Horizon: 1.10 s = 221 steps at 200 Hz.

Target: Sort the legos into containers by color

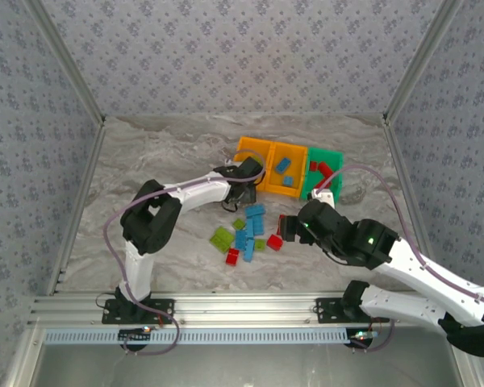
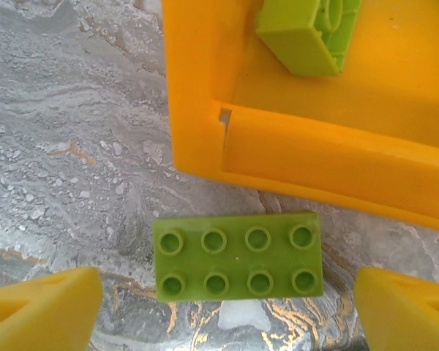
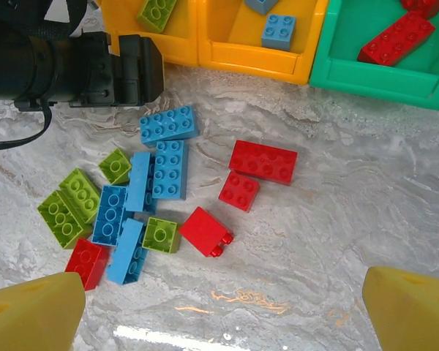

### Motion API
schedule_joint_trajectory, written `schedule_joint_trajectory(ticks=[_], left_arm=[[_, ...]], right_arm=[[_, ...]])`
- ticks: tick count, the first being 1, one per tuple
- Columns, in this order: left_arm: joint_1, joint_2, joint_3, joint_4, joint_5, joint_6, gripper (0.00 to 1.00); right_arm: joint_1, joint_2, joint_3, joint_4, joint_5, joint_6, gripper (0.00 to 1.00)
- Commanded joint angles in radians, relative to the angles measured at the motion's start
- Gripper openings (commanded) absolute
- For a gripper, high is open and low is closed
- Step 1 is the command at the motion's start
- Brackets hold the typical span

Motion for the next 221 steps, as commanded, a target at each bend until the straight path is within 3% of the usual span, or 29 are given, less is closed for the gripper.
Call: schedule_joint_trajectory(ticks=[1,24,57,100,123,165,194,221], left_arm=[[0.006,0.036,0.047,-0.012,0.037,-0.013,0.89],[0.005,0.067,0.056,-0.010,0.077,-0.004,0.88],[0.004,0.078,0.024,-0.022,0.039,-0.033,0.81],[0.004,0.074,-0.039,0.012,0.065,-0.048,0.65],[0.003,0.040,-0.078,0.030,0.069,-0.050,0.60],[-0.028,-0.128,-0.127,0.016,0.066,-0.028,0.59],[-0.048,-0.256,-0.104,-0.009,0.027,-0.006,0.59],[-0.050,-0.267,-0.015,-0.005,-0.012,0.050,0.59]], right_arm=[[0.009,-0.007,0.029,-0.038,0.049,0.025,1.00],[0.011,-0.005,0.028,-0.032,0.048,0.026,1.00],[0.021,0.003,0.031,-0.033,0.041,0.034,1.00],[0.037,0.027,0.059,-0.014,0.029,0.024,1.00],[0.039,0.048,0.067,0.030,-0.038,-0.008,1.00],[0.032,0.042,0.067,0.140,-0.144,-0.034,1.00],[0.022,0.011,0.077,0.149,-0.141,-0.036,1.00],[0.013,-0.002,0.084,0.114,-0.122,-0.026,1.00]])
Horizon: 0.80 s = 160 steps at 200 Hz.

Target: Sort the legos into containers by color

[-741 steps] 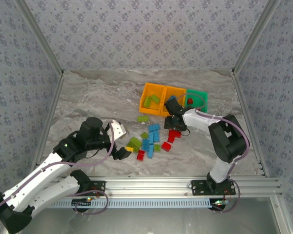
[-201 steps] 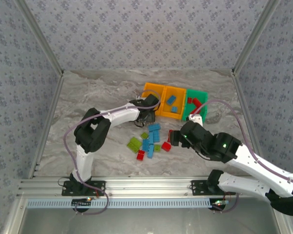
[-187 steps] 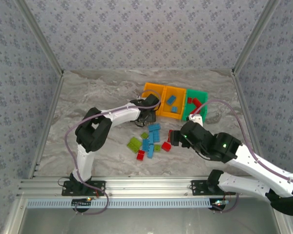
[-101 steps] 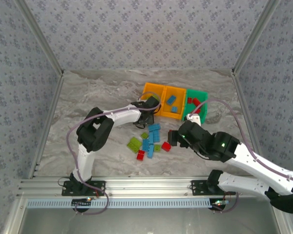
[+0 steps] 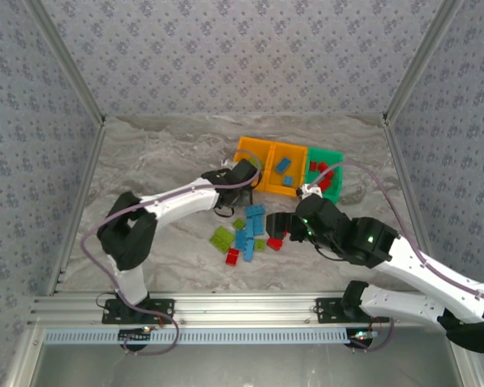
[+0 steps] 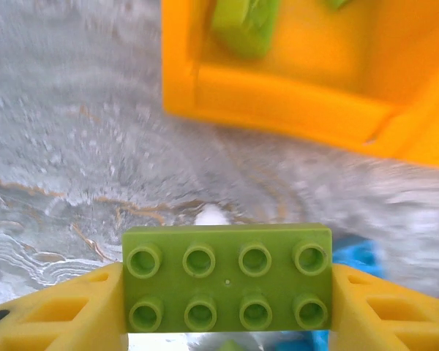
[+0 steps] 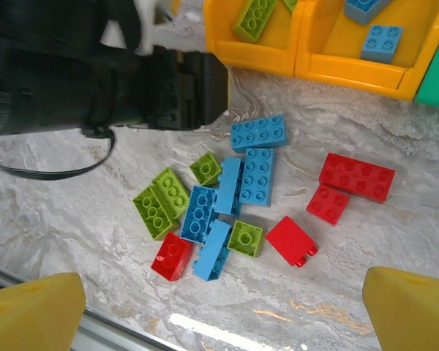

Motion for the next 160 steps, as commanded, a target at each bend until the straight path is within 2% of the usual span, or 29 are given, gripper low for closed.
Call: schedule_joint_trajectory(ticks=[1,26,47,91,122,141,160], left_arm=[[0.000,-0.031,0.103,-0.012,-0.060,0.063,0.59],[0.017,0.085,0.251,-0.033,-0.116,0.150,0.59],[0.050,0.210,0.398,-0.057,-0.080,0.193,0.59],[0.080,0.375,0.650,-0.099,-0.060,0.272,0.73],[0.080,0.385,0.732,-0.126,-0.038,0.299,0.87],[0.076,0.335,0.717,-0.133,-0.026,0.305,0.82],[0.060,0.202,0.587,-0.090,-0.019,0.305,0.82]], right_arm=[[-0.010,-0.023,0.035,-0.016,0.004,-0.003,1.00],[-0.010,-0.031,0.023,-0.026,0.003,0.017,1.00],[-0.010,-0.038,0.016,-0.044,-0.002,0.030,1.00],[-0.008,-0.083,-0.008,-0.080,0.010,0.065,1.00],[-0.008,-0.110,-0.035,-0.086,0.022,0.083,1.00],[-0.008,-0.110,-0.044,-0.093,0.028,0.088,1.00],[-0.009,-0.104,-0.055,-0.091,0.036,0.087,1.00]])
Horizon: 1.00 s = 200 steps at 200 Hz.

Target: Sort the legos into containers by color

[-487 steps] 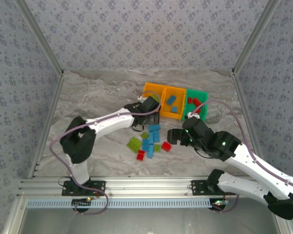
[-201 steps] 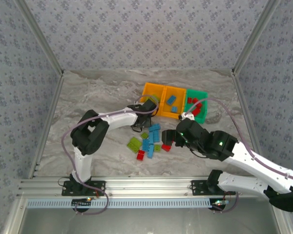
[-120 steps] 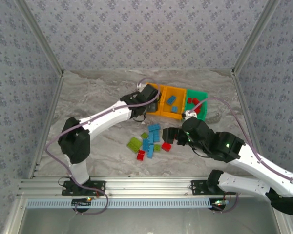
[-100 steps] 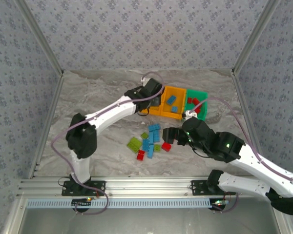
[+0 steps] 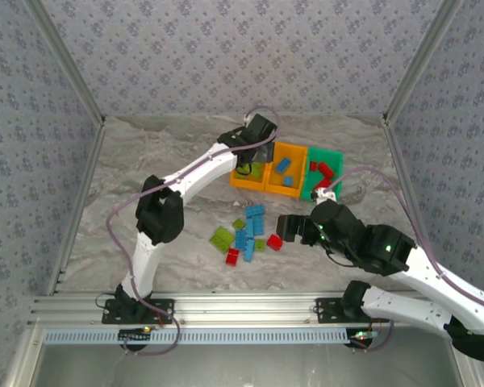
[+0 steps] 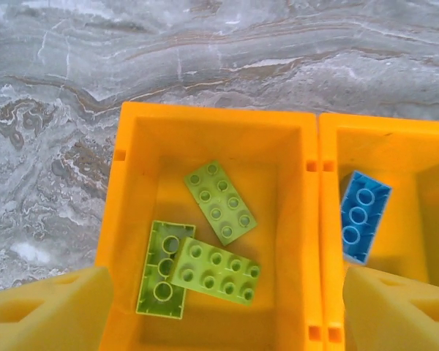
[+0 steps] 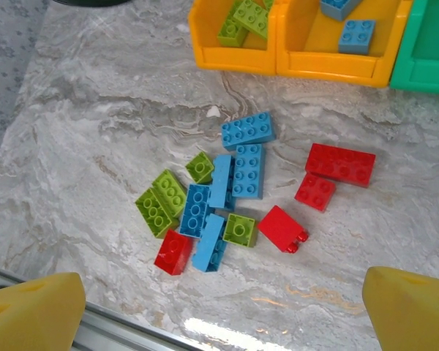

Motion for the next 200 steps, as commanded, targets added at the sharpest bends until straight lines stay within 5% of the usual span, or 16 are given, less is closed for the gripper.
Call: schedule_joint_trajectory(ticks=[1,55,114,145,200], left_arm=[[-0.023,-0.186,-0.101,0.008,0.020,0.023,0.82],[-0.138,-0.795,-0.686,0.222,0.049,0.198,0.82],[-0.166,-1.392,-1.008,-0.035,0.336,0.679,0.93],[-0.166,-1.539,-1.148,-0.142,0.471,0.890,0.99],[-0.159,-1.556,-1.276,0.005,0.558,0.927,0.99]], right_arm=[[-0.002,0.000,-0.019,-0.037,0.031,0.023,1.00],[-0.024,0.143,-0.028,0.044,-0.045,-0.034,1.00],[-0.102,0.558,0.080,0.162,-0.203,-0.293,1.00],[-0.159,0.752,0.147,0.226,-0.200,-0.374,1.00],[-0.250,0.990,0.276,0.292,-0.253,-0.439,1.00]])
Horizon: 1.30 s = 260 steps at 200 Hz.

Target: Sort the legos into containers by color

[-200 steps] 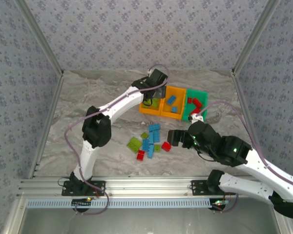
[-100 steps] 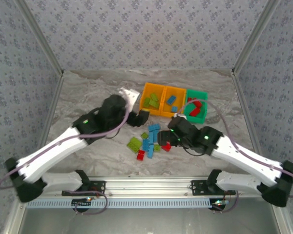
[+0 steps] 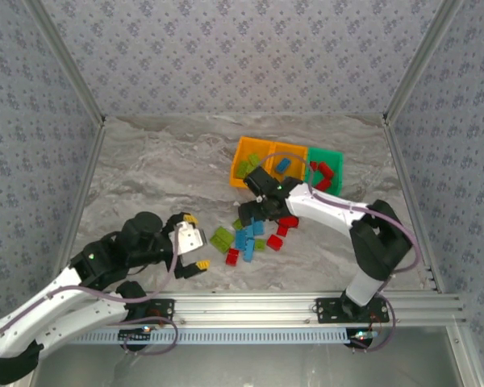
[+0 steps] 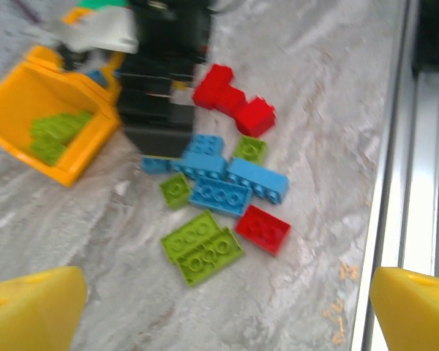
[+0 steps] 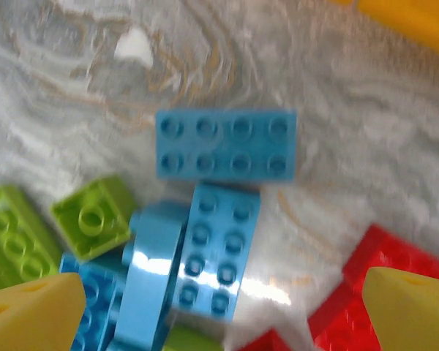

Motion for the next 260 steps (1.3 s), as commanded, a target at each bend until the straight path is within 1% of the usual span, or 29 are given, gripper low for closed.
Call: schedule_joint_trajectory(ticks=[1,23,50,65,74,86,110,117,128,145,170,188,203,210,225,243,260], left_arm=[[0.009,0.011,0.010,0.057,0.063,0.071,0.99],[0.014,0.013,-0.001,0.061,0.079,0.063,0.99],[0.015,-0.008,-0.012,0.067,0.076,0.045,0.99],[0.017,-0.023,-0.022,0.075,0.073,0.038,0.99],[0.017,-0.031,-0.025,0.081,0.073,0.035,0.99],[0.019,-0.035,-0.029,0.089,0.073,0.033,0.99],[0.026,-0.024,-0.027,0.098,0.078,0.030,0.99],[0.029,-0.019,-0.026,0.098,0.081,0.026,0.99],[0.032,-0.013,-0.024,0.100,0.090,0.021,0.99],[0.035,-0.010,-0.022,0.105,0.099,0.016,0.99],[0.041,-0.013,-0.023,0.113,0.103,0.013,0.99],[0.049,-0.012,-0.025,0.118,0.104,0.013,0.99],[0.057,-0.010,-0.025,0.124,0.111,0.013,0.99],[0.064,-0.009,-0.025,0.129,0.114,0.011,0.99],[0.075,-0.009,-0.025,0.132,0.122,0.007,0.99],[0.084,-0.008,-0.029,0.135,0.125,0.003,0.99],[0.085,-0.009,-0.030,0.137,0.125,-0.005,0.99]], right_arm=[[-0.016,0.068,0.068,0.035,-0.034,-0.057,1.00],[-0.020,0.129,0.085,0.077,-0.065,-0.060,1.00],[-0.035,0.208,0.118,0.068,-0.010,-0.062,1.00],[-0.038,0.230,0.119,0.077,-0.008,-0.070,0.96],[-0.038,0.240,0.118,0.082,-0.011,-0.077,0.92],[-0.039,0.251,0.123,0.080,-0.014,-0.080,0.84],[-0.039,0.256,0.128,0.076,-0.010,-0.078,0.62],[-0.039,0.251,0.128,0.072,-0.008,-0.076,0.57],[-0.037,0.235,0.129,0.060,-0.001,-0.068,0.54],[-0.034,0.182,0.115,0.053,0.017,-0.057,0.51],[-0.027,0.036,0.079,0.050,0.054,-0.038,0.50],[-0.031,-0.081,0.056,0.056,0.125,-0.035,0.50],[-0.057,-0.138,0.055,0.057,0.190,-0.047,0.51],[-0.081,-0.144,0.065,0.051,0.215,-0.053,0.51],[-0.149,-0.110,0.106,0.045,0.218,-0.084,0.51],[-0.226,-0.017,0.179,0.047,0.205,-0.128,0.50],[-0.273,0.072,0.258,0.037,0.181,-0.153,0.49]])
